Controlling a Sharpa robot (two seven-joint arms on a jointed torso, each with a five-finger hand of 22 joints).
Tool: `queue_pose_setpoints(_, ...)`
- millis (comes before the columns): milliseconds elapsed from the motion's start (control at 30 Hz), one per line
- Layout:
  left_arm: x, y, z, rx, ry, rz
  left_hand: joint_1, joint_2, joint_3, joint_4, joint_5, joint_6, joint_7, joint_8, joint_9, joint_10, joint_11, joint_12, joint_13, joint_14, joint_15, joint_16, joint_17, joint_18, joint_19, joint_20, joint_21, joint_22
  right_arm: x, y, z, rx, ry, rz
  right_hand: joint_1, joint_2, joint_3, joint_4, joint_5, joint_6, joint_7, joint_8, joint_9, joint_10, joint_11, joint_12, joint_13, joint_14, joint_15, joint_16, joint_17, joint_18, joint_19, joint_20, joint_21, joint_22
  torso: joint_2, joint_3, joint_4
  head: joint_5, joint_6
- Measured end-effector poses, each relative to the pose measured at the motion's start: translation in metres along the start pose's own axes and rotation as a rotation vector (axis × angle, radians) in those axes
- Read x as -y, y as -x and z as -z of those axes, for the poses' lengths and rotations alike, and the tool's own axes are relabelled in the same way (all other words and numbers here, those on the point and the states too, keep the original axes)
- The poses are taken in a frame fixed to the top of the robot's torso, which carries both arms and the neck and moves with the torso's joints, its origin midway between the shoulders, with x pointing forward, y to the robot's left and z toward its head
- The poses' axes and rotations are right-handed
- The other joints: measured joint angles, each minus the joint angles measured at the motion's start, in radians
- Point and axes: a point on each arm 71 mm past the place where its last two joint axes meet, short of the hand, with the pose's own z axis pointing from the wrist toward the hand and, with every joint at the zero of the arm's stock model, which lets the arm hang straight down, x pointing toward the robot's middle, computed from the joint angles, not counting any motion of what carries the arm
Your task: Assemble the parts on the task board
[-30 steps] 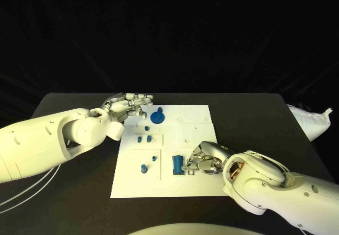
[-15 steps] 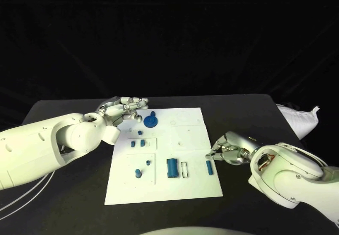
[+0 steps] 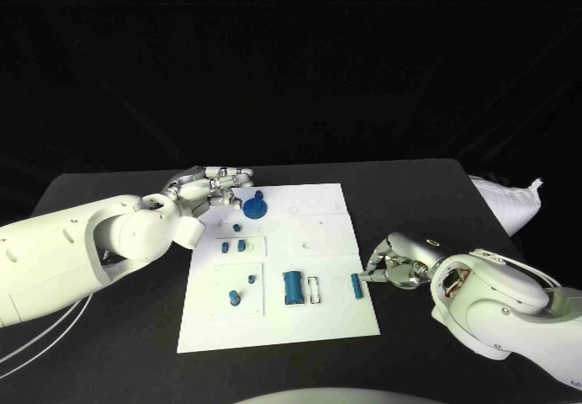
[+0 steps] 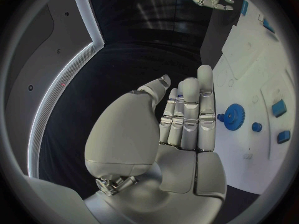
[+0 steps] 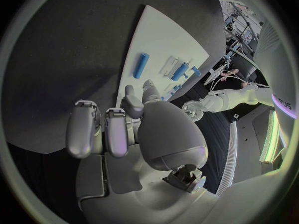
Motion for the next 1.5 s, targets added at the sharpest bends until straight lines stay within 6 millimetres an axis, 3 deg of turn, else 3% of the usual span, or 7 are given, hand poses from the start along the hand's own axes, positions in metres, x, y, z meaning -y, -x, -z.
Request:
queue_pose_setpoints(200, 0.0, 0.0, 0.0, -0.002, 0.0, 0.0, 0.0, 0.0, 0.0, 0.0, 0.0, 0.0, 0.0, 0.0, 0.0, 0.0, 0.0, 0.0, 0.0, 0.0, 0.0, 0.0, 0.0, 0.0, 0.0, 0.0, 0.0, 0.0, -0.006, -0.014, -0.004, -0.028, 0.016, 0.024, -0.004, -0.004, -0.004, 0.004, -0.004, 0.0, 0.0, 0.0, 0.0, 0.0, 0.0, 0.0, 0.0, 0.0, 0.0, 0.0, 0.0, 0.0, 0.0, 0.0, -0.004, 0.0, 0.0, -0.0006, 0.0014, 0.006, -0.004)
queue_pose_setpoints(667, 0.0, 0.0, 0.001, -0.003, 0.001, -0.001, 0.0, 0.0, 0.0, 0.0, 0.0, 0.0, 0.0, 0.0, 0.0, 0.0, 0.0, 0.0, 0.0, 0.0, 0.0, 0.0, -0.001, 0.0, 0.0, 0.0, 0.0, 0.0, -0.013, -0.021, -0.008, -0.037, 0.034, 0.06, -0.008, -0.008, -0.007, 0.007, -0.009, 0.0, 0.0, -0.004, 0.0, 0.0, 0.0, -0.004, -0.002, 0.0, 0.0, 0.0, 0.0, 0.0, 0.0, 0.0, -0.004, -0.002, 0.001, 0.0, 0.0026, 0.009, -0.011)
queue_pose_setpoints(1267, 0.0, 0.001, 0.001, -0.004, 0.002, -0.003, 0.0, 0.0, 0.0, 0.0, 0.0, 0.0, 0.0, 0.0, 0.0, -0.004, 0.004, 0.006, 0.001, 0.0, 0.0, 0.0, -0.004, 0.0, -0.004, 0.004, -0.004, -0.001, -0.035, -0.031, -0.022, 0.01, 0.11, 0.239, 0.003, -0.027, -0.007, 0.007, -0.062, 0.016, -0.001, -0.015, 0.01, 0.0, 0.0, -0.014, -0.004, 0.0, 0.0, 0.0, 0.001, 0.0, 0.0, 0.0, -0.008, -0.007, 0.001, 0.0006, 0.0033, 0.015, -0.014)
queue_pose_setpoints(1333, 0.0, 0.001, 0.001, -0.004, 0.002, -0.003, 0.0, 0.0, 0.0, 0.0, 0.0, 0.0, 0.0, 0.0, 0.0, -0.004, 0.004, 0.006, 0.001, 0.0, 0.0, 0.0, -0.004, 0.0, -0.004, 0.004, -0.004, -0.001, -0.036, -0.032, -0.023, 0.016, 0.114, 0.253, 0.003, -0.027, -0.007, 0.007, -0.062, 0.02, 0.001, -0.015, 0.053, 0.0, 0.0, -0.014, -0.004, 0.0, 0.0, 0.0, 0.001, 0.0, 0.0, 0.0, -0.008, -0.007, 0.001, 0.0006, 0.0033, 0.016, -0.015)
queue_pose_setpoints(1367, 0.0, 0.001, 0.001, -0.004, 0.002, -0.003, 0.0, 0.0, 0.0, 0.0, 0.0, 0.0, 0.0, 0.0, 0.0, -0.004, 0.004, 0.006, 0.001, 0.0, 0.0, 0.0, -0.004, 0.0, -0.004, 0.004, -0.004, -0.001, -0.036, -0.032, -0.023, 0.017, 0.115, 0.254, 0.003, -0.027, -0.007, 0.007, -0.062, 0.021, 0.001, -0.015, 0.054, 0.0, 0.0, -0.014, -0.004, 0.0, 0.0, 0.0, 0.001, 0.0, 0.0, 0.0, -0.008, -0.007, 0.001, 0.0006, 0.0033, 0.016, -0.015)
queue_pose_setpoints(1467, 0.0, 0.001, 0.002, -0.003, 0.003, -0.003, 0.0, 0.0, 0.0, 0.0, 0.0, 0.0, 0.0, 0.0, 0.0, -0.004, 0.004, 0.006, 0.001, 0.0, 0.0, 0.0, -0.004, 0.0, -0.004, 0.004, -0.004, -0.001, -0.037, -0.033, -0.024, 0.023, 0.119, 0.268, 0.017, -0.031, 0.005, -0.002, -0.062, 0.021, 0.001, -0.015, 0.137, 0.0, 0.0, -0.014, -0.004, 0.0, 0.0, 0.0, 0.001, 0.0, 0.0, 0.0, -0.008, -0.007, 0.001, 0.0002, 0.0033, 0.016, -0.016)
queue_pose_setpoints(1500, 0.0, 0.002, 0.002, -0.002, 0.003, -0.003, 0.0, 0.0, 0.0, 0.0, 0.0, 0.0, 0.0, 0.0, 0.0, -0.004, 0.004, 0.006, 0.001, 0.0, 0.0, 0.0, -0.004, 0.0, -0.004, 0.004, -0.004, -0.001, -0.037, -0.033, -0.024, 0.024, 0.119, 0.272, 0.029, -0.028, 0.012, -0.007, -0.063, 0.021, 0.001, -0.015, 0.142, 0.0, 0.0, -0.015, -0.003, 0.0, 0.0, 0.0, 0.001, 0.0, 0.0, 0.0, -0.008, -0.007, 0.001, 0.0, 0.0033, 0.017, -0.016)
